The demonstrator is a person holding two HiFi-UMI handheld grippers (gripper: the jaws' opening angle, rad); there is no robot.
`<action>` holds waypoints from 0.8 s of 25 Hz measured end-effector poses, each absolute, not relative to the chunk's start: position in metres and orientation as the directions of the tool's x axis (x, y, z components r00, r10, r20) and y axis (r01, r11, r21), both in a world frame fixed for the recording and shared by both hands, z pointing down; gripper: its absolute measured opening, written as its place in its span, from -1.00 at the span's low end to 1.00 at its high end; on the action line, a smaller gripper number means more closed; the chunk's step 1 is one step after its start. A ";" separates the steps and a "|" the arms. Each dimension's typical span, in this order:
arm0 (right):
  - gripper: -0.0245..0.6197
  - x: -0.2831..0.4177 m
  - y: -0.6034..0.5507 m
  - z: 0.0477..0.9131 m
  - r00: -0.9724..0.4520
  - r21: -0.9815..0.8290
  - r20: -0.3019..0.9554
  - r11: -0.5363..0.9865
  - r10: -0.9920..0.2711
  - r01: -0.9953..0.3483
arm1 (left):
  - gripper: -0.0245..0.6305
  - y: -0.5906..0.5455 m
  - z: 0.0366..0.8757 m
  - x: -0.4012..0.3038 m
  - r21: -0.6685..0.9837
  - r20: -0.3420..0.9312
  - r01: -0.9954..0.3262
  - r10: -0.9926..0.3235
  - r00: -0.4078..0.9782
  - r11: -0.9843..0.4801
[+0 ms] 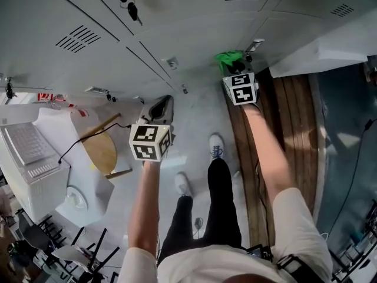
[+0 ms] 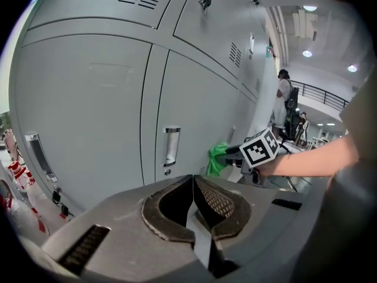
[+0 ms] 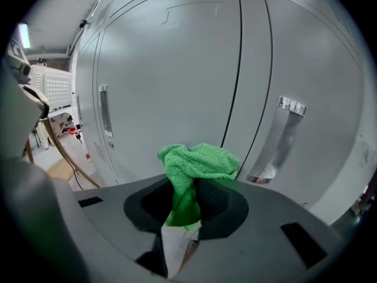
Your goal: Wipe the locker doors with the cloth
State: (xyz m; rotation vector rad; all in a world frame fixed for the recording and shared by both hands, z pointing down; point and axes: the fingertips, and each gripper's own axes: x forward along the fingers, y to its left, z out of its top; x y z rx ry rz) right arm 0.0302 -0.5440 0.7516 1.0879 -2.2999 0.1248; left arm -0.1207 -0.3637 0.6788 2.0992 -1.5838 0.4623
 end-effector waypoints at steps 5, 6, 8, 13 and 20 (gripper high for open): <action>-0.66 0.004 -0.534 0.767 -0.527 0.074 0.527 0.654 -0.666 -0.753 | -0.87 -0.348 0.694 -0.130 0.157 0.546 -0.963 -0.793 0.269 -0.218; -0.66 -0.006 -0.529 0.772 -0.537 0.063 0.528 0.661 -0.657 -0.748 | -0.87 -0.345 0.697 -0.133 0.156 0.550 -0.964 -0.792 0.265 -0.215; -0.66 -0.031 -0.518 0.780 -0.566 0.049 0.529 0.688 -0.633 -0.724 | -0.87 -0.339 0.703 -0.140 0.154 0.557 -0.967 -0.790 0.256 -0.205; -0.66 -0.107 -0.479 0.807 -0.663 0.008 0.554 0.799 -0.504 -0.601 | -0.87 -0.327 0.713 -0.161 0.134 0.578 -0.975 -0.785 0.222 -0.177; -0.66 -0.178 -0.446 0.852 -0.698 0.029 0.614 0.894 -0.369 -0.448 | -0.87 -0.318 0.737 -0.179 0.119 0.608 -0.982 -0.772 0.187 -0.144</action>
